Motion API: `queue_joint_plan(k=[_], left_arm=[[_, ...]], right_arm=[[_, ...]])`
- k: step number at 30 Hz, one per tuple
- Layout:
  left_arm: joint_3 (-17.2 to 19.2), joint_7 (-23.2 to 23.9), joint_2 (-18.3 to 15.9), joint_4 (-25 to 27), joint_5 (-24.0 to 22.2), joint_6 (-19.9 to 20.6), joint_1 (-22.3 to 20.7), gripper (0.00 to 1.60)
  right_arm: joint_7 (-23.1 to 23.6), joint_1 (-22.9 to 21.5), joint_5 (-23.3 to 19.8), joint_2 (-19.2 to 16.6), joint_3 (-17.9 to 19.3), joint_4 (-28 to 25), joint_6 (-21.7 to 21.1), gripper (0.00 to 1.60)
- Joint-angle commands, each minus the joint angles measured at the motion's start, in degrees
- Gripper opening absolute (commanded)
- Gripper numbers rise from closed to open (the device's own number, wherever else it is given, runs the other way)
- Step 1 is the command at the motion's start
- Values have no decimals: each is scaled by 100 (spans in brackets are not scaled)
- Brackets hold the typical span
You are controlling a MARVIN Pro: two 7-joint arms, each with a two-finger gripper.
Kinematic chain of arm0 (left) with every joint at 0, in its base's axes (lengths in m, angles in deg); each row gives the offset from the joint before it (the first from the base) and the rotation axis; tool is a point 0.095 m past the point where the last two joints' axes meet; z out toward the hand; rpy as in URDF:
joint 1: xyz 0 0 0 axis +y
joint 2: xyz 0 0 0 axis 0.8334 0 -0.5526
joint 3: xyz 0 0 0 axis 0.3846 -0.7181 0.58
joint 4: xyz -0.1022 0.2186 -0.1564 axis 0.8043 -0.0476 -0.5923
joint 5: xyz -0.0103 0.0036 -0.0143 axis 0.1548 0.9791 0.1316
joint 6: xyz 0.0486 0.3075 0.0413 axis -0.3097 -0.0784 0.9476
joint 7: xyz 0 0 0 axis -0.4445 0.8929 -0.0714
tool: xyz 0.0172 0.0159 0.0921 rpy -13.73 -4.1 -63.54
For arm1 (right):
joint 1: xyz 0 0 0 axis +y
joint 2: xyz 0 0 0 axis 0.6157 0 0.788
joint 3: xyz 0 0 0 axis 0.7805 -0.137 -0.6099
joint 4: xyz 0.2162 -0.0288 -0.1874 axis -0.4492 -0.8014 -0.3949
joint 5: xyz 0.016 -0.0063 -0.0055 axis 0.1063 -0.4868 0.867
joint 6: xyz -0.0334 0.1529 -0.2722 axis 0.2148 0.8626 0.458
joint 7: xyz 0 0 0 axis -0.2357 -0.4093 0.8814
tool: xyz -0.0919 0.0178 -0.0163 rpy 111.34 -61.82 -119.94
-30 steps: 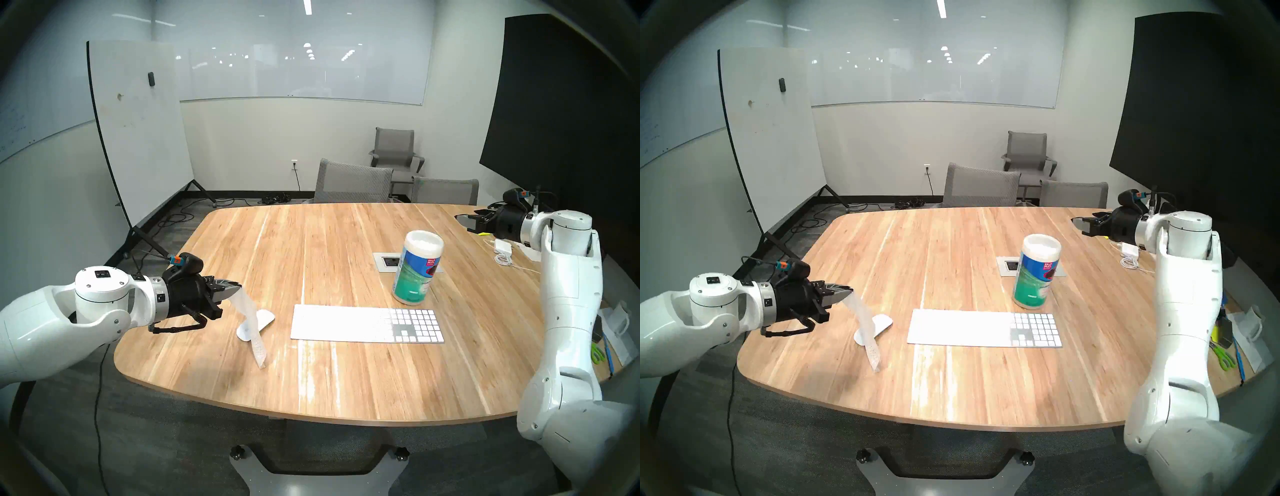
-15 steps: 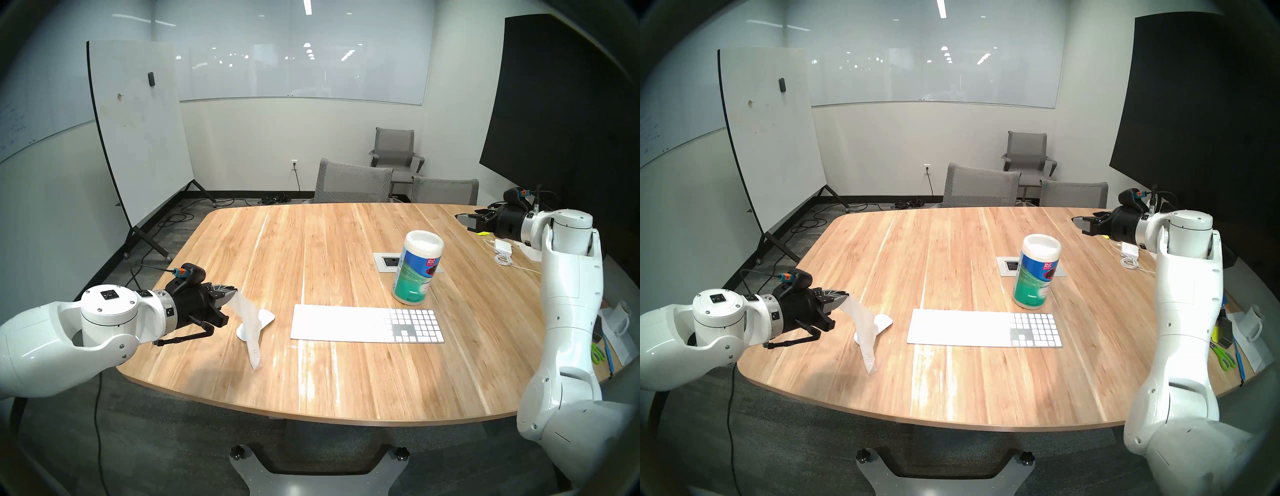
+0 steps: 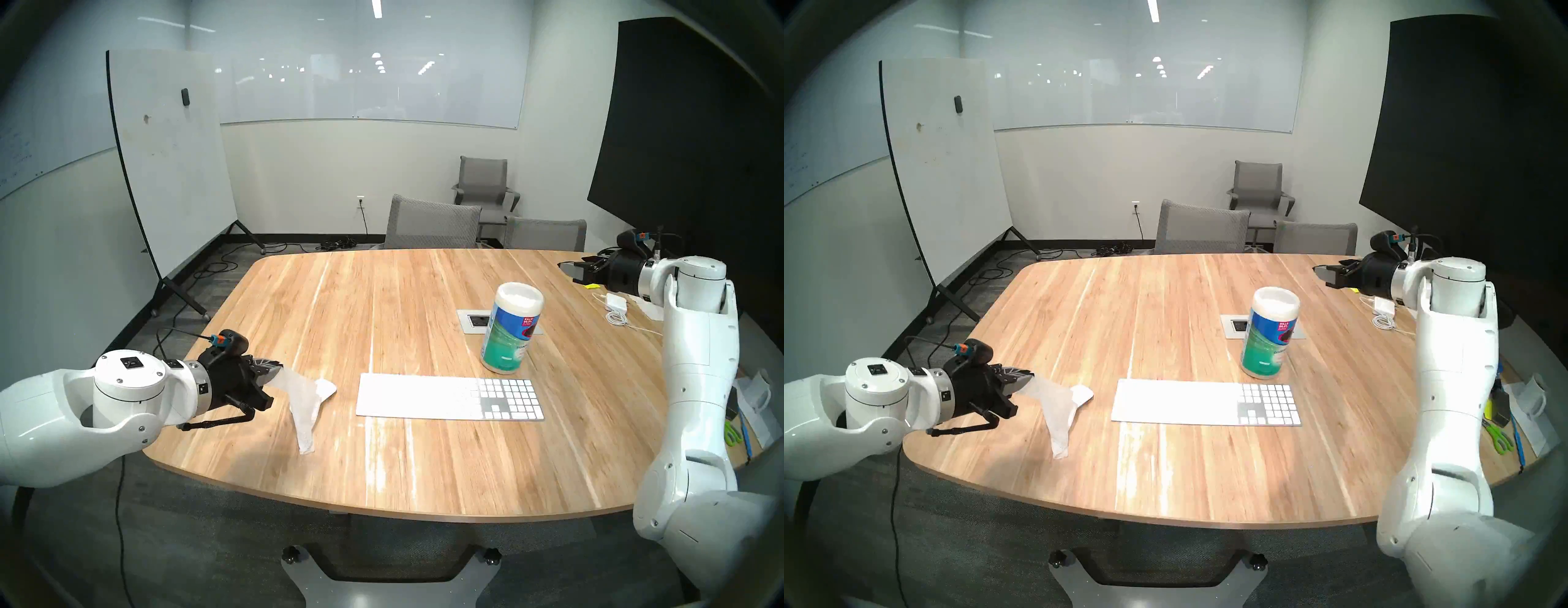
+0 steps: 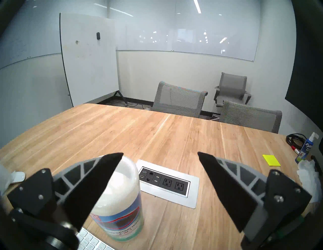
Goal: Wipe the keyboards and mice with a disinfecting wipe, then set the wipe down
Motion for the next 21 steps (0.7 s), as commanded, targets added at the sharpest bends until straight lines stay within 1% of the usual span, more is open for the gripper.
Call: queue_joint_plan(k=[1, 4, 9, 14, 18, 19, 20, 21], left_arm=[[-218, -41, 55, 4, 250, -403, 283, 0], [-283, -5, 125, -71, 323, -480, 219, 0], [-231, 183, 326, -299, 322, -343, -75, 0], [-261, 351, 620, -469, 460, -156, -341, 0], [-396, 397, 954, -485, 666, 49, -565, 0], [-457, 428, 1093, -514, 761, 117, -625, 0], [-577, 411, 1081, -501, 762, 100, -690, 0], [-628, 407, 1211, -511, 861, 155, -718, 0]], right_arm=[[-14, -95, -9, -6, -5, -119, 21, 160], [-16, -94, -8, -5, -4, -122, 20, 160], [-14, -94, -9, -6, -4, -119, 23, 160], [-14, -95, -10, -6, -4, -118, 24, 160], [-13, -95, -10, -6, -4, -117, 24, 160], [-13, -95, -10, -6, -4, -117, 24, 160], [-13, -95, -10, -6, -4, -117, 25, 160], [-13, -95, -10, -6, -5, -116, 25, 160]])
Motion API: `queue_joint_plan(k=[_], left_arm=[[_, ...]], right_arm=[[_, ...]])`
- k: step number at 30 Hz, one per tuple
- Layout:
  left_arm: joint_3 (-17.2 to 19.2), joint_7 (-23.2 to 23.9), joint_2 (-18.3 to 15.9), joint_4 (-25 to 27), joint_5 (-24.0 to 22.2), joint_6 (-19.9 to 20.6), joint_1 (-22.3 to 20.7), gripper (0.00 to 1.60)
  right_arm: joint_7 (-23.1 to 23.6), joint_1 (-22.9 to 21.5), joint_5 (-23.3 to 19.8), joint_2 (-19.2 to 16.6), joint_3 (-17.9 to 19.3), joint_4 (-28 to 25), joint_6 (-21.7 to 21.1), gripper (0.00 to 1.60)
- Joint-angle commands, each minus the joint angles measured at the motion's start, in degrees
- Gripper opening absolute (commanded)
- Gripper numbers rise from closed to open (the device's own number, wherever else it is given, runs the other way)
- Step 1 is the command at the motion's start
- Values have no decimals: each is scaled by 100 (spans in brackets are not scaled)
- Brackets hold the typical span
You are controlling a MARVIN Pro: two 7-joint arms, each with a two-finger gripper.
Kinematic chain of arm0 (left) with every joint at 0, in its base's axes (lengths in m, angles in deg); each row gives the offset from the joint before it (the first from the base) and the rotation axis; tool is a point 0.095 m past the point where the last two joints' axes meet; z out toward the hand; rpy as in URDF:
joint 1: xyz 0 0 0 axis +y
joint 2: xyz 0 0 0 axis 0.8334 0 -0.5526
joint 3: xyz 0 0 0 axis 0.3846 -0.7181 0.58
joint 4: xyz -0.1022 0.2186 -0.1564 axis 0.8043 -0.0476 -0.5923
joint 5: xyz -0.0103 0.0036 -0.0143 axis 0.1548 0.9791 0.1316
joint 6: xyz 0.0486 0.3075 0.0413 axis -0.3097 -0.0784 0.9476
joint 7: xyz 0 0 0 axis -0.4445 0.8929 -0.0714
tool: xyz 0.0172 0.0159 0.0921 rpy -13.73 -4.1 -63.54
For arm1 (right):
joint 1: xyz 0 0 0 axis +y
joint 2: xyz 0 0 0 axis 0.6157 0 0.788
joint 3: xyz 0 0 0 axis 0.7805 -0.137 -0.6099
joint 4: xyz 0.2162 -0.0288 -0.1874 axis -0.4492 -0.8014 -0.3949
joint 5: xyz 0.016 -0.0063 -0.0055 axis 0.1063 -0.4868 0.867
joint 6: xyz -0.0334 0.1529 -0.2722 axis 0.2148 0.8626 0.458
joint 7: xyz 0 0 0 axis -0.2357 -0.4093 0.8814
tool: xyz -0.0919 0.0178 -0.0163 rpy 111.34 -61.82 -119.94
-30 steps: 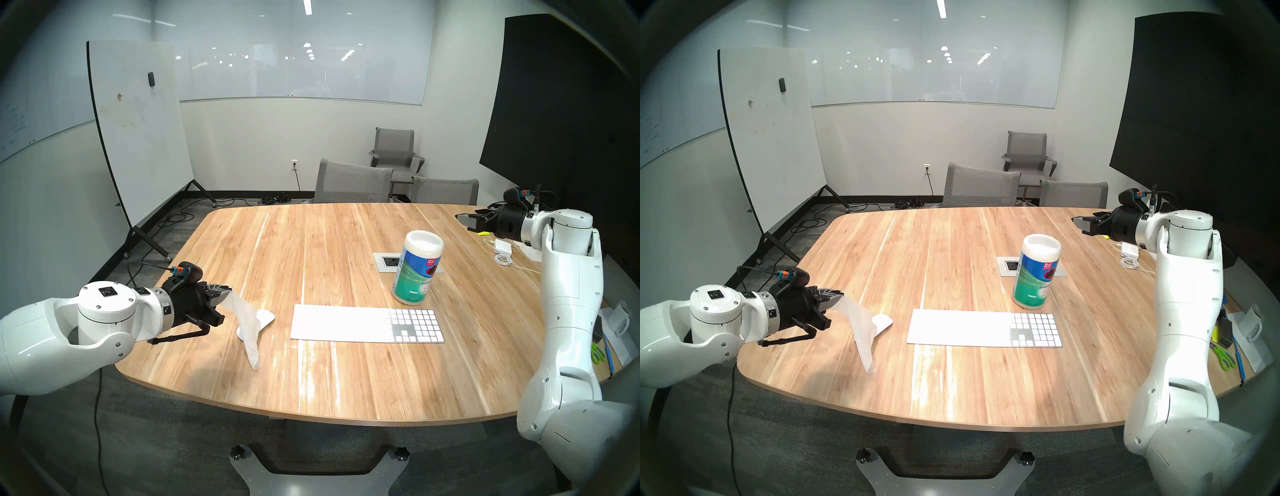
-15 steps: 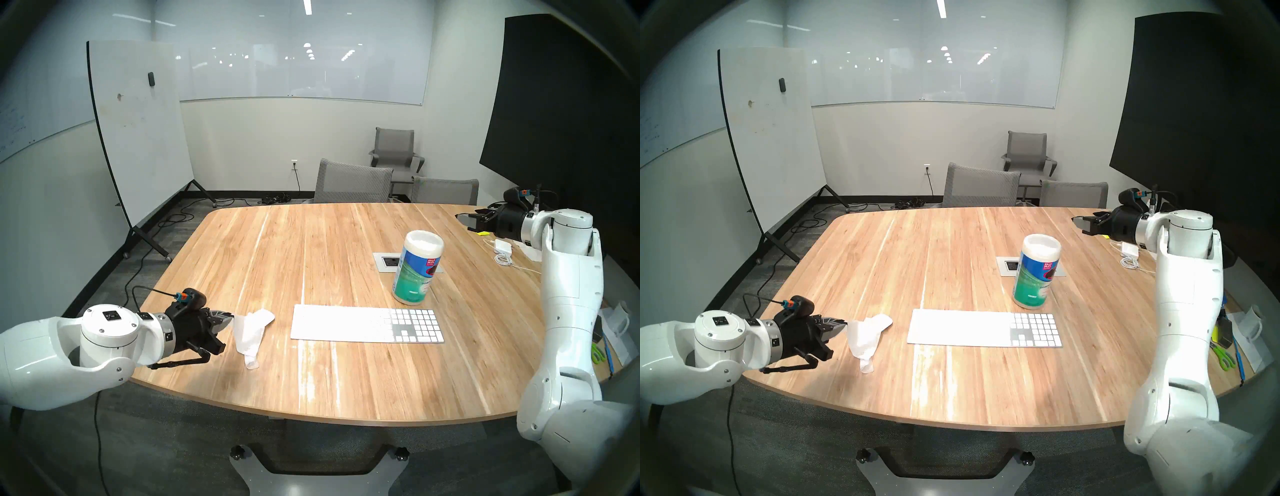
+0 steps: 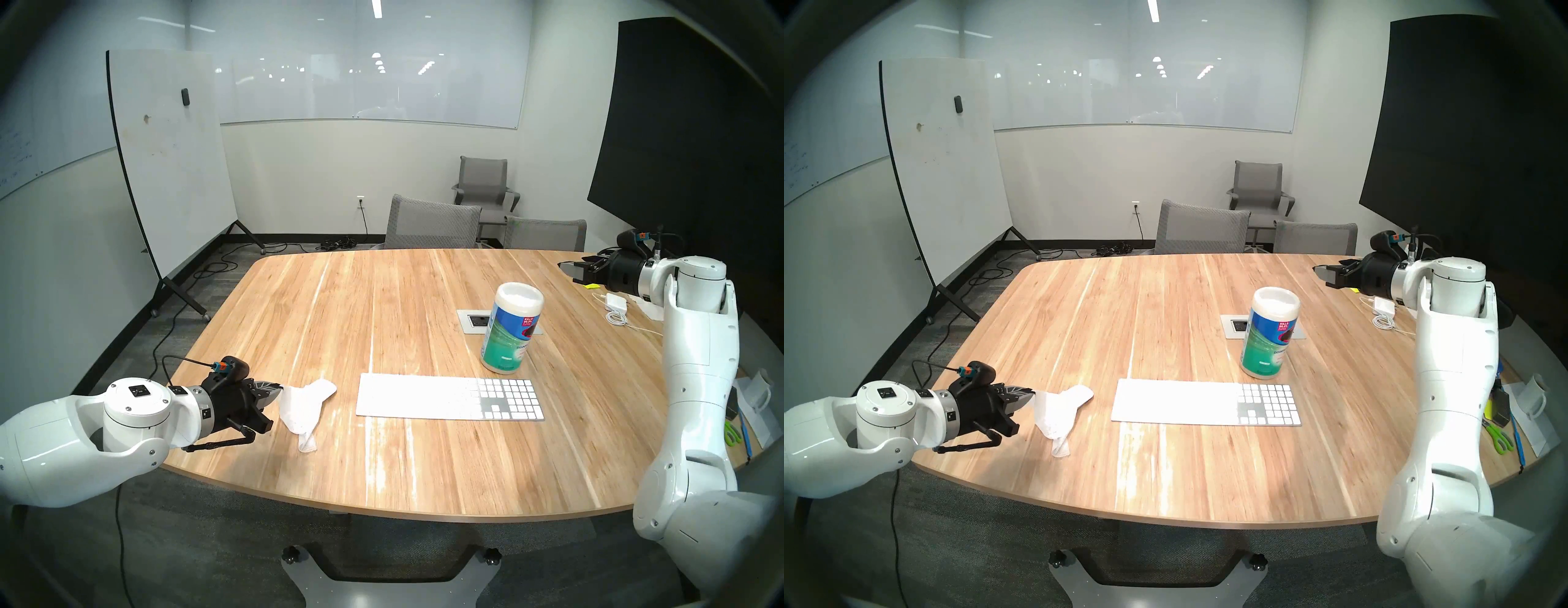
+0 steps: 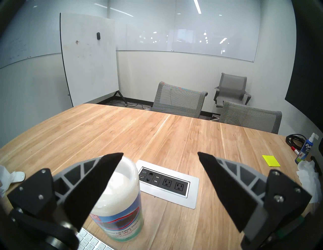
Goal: Wipe the keyboards and mice with a disinfecting wipe, then set the wipe down
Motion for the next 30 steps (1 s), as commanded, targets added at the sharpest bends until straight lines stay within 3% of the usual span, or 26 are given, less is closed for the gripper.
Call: queue_joint_plan(k=[1, 4, 5, 6, 14, 22, 30], left_arm=[[-304, 50, 660, 22, 335, 189, -508, 0], [-462, 63, 970, -54, 529, 285, -633, 0], [-650, 17, 799, -33, 441, 179, -728, 0], [-610, 54, 1030, -99, 587, 296, -736, 0], [-817, 109, 1312, -318, 793, 366, -956, 0], [-815, 287, 1218, -381, 858, 482, -1079, 0], [-673, 381, 986, -338, 753, 380, -908, 0]], right_arm=[[-10, -97, -10, -7, -5, -113, 12, 160], [-10, -97, -10, -7, -5, -113, 12, 160], [-10, -97, -10, -7, -5, -113, 12, 160], [-11, -97, -10, -7, -4, -114, 12, 160], [-12, -96, -10, -6, -4, -115, 11, 160], [-12, -96, -10, -6, -4, -116, 11, 160], [-14, -95, -9, -5, -4, -119, 9, 160]])
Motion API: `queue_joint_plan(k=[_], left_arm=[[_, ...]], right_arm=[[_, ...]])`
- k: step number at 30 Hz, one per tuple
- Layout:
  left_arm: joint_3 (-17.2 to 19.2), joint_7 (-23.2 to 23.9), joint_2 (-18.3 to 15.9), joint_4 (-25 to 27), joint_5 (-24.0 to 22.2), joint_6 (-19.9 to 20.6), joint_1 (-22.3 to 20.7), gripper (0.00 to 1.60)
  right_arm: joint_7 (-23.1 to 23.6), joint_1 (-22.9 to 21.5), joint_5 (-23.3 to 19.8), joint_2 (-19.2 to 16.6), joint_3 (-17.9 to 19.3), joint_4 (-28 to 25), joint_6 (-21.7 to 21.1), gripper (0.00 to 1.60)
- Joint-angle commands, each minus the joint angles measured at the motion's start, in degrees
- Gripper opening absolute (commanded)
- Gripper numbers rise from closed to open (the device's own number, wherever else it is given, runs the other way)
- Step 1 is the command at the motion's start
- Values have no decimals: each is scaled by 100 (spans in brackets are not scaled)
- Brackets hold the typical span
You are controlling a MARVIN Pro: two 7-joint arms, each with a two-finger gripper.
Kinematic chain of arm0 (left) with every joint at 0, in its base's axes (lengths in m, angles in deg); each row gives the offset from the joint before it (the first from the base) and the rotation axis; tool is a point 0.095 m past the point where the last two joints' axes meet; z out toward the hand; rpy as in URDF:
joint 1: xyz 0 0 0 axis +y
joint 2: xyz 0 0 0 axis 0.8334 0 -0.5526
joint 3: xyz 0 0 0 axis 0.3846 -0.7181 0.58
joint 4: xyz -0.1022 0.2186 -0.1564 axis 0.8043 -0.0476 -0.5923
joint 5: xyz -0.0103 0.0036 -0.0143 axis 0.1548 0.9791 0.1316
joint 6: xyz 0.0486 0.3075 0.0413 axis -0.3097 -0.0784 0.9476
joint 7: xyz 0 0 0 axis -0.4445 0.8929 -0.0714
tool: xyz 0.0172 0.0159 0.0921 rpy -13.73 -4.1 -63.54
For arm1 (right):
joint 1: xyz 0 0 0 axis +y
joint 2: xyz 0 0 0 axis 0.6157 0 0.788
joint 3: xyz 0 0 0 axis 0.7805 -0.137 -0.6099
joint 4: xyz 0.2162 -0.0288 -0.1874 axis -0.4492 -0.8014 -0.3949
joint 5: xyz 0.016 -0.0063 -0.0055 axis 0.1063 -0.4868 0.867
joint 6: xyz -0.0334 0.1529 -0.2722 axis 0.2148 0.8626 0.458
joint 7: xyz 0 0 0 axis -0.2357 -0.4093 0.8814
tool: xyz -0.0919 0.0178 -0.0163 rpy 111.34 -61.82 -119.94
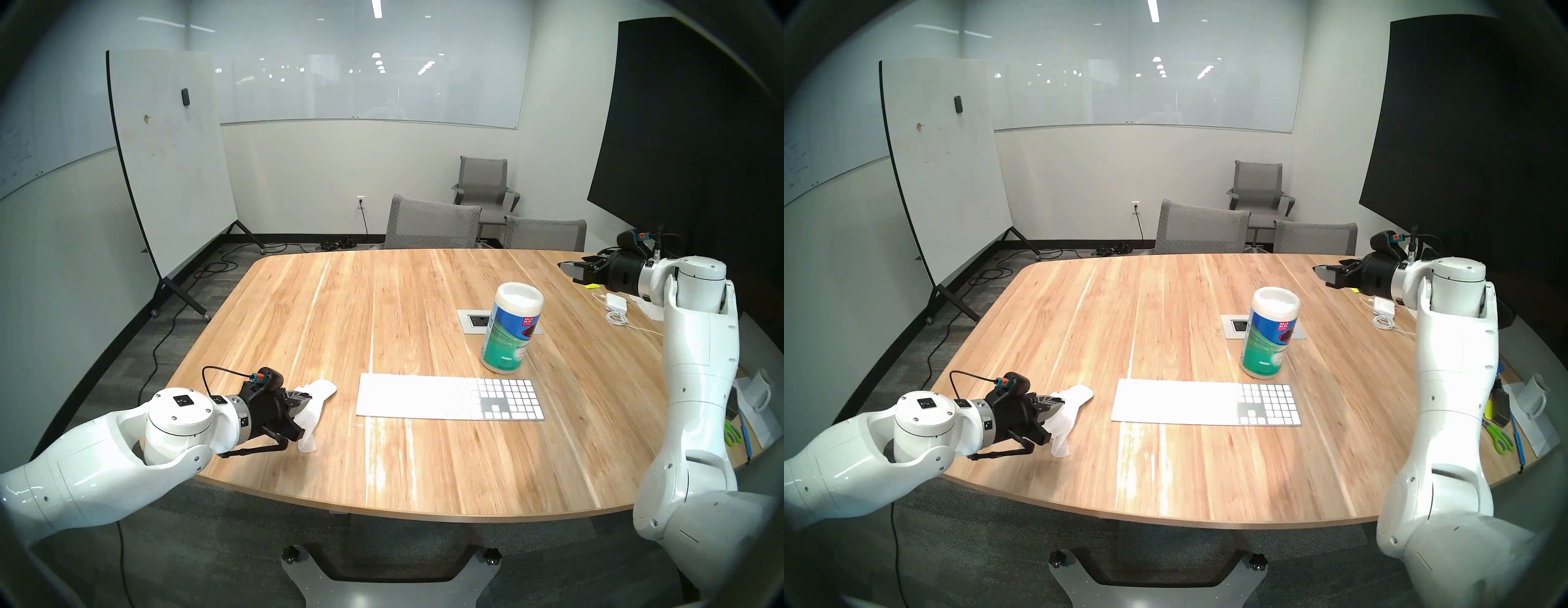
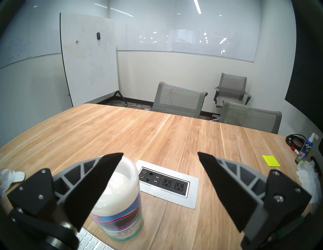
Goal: Wipe the keyboards and mice with a disinfecting wipe, then set the wipe down
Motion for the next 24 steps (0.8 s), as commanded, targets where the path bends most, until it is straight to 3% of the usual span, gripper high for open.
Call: queue_joint_plan(k=[1, 9, 24], left_arm=[[173, 49, -190, 104, -107, -144, 40, 0], [97, 153, -184, -12, -49, -248, 55, 0], [-58, 373, 241, -365, 164, -186, -293, 0]], right_arm=[[-12, -96, -9, -5, -4, -118, 6, 160], [-14, -96, -9, -5, -4, -120, 5, 160], [-13, -96, -10, -6, -4, -118, 6, 160]])
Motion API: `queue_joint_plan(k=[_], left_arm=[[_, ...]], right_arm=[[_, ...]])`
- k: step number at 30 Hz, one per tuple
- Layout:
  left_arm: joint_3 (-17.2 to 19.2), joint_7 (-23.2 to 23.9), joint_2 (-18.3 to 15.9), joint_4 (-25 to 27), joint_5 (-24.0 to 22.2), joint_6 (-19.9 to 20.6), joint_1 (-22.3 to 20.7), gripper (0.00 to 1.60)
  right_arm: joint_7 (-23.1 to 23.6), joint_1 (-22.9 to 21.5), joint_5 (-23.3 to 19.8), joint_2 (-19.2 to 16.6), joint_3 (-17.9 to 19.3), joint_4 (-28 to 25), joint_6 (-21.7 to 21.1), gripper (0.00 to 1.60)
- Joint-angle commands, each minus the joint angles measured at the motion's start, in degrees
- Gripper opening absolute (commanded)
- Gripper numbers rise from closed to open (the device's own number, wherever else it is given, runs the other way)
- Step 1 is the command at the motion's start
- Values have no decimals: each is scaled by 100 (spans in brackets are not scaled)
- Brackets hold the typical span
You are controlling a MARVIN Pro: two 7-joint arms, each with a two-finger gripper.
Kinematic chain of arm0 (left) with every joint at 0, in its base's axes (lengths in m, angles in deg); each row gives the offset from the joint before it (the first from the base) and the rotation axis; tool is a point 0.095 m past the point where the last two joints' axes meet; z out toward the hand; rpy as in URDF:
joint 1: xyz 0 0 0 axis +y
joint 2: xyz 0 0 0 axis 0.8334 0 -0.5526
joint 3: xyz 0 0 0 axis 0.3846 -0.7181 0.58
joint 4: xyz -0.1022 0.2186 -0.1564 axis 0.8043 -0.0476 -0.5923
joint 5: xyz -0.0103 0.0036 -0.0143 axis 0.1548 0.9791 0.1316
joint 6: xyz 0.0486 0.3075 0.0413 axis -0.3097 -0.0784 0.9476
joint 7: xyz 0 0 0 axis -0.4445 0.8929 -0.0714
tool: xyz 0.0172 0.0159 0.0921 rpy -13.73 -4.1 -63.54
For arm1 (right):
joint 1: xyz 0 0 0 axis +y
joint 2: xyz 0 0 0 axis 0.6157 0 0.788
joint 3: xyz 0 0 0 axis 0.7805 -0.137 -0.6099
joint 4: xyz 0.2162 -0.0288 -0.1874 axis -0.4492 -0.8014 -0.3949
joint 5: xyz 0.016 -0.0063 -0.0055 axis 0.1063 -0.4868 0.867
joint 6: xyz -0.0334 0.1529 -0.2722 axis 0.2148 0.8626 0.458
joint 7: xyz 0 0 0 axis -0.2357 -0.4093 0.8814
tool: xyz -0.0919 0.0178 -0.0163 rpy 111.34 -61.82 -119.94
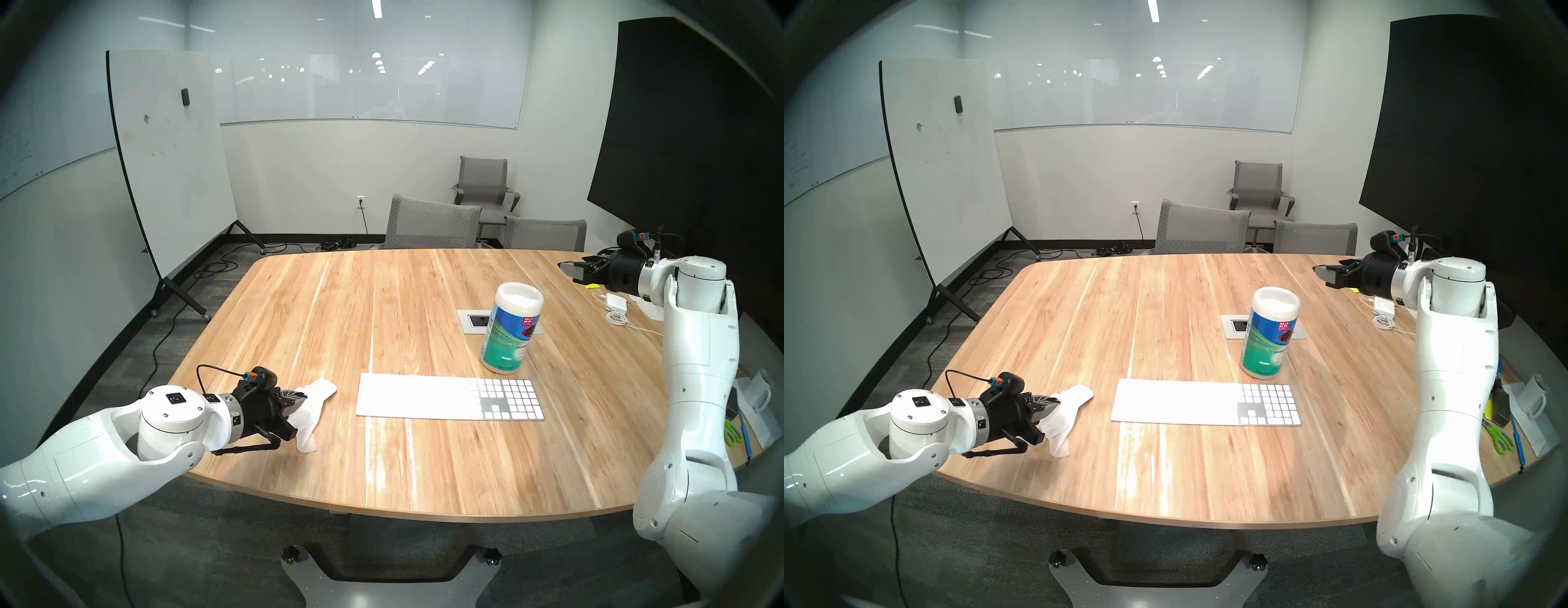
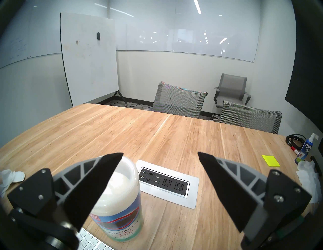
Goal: Wipe the keyboards and mice with a disinfecting wipe, then set the wipe down
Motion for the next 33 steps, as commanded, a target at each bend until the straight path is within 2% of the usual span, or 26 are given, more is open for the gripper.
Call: queue_joint_plan(k=[1, 12, 21, 33], left_arm=[[-51, 52, 310, -74, 109, 12, -266, 0], [-318, 121, 661, -336, 370, 44, -487, 0], [-369, 190, 732, -435, 429, 47, -608, 0], [-318, 475, 833, -834, 485, 11, -868, 0]], right_arm=[[-11, -98, -10, -6, -4, -115, 6, 160], [-11, -98, -10, -6, -4, -115, 6, 160], [-11, -98, -10, -6, -4, -115, 7, 160], [-10, -98, -10, -6, -4, -114, 7, 160]])
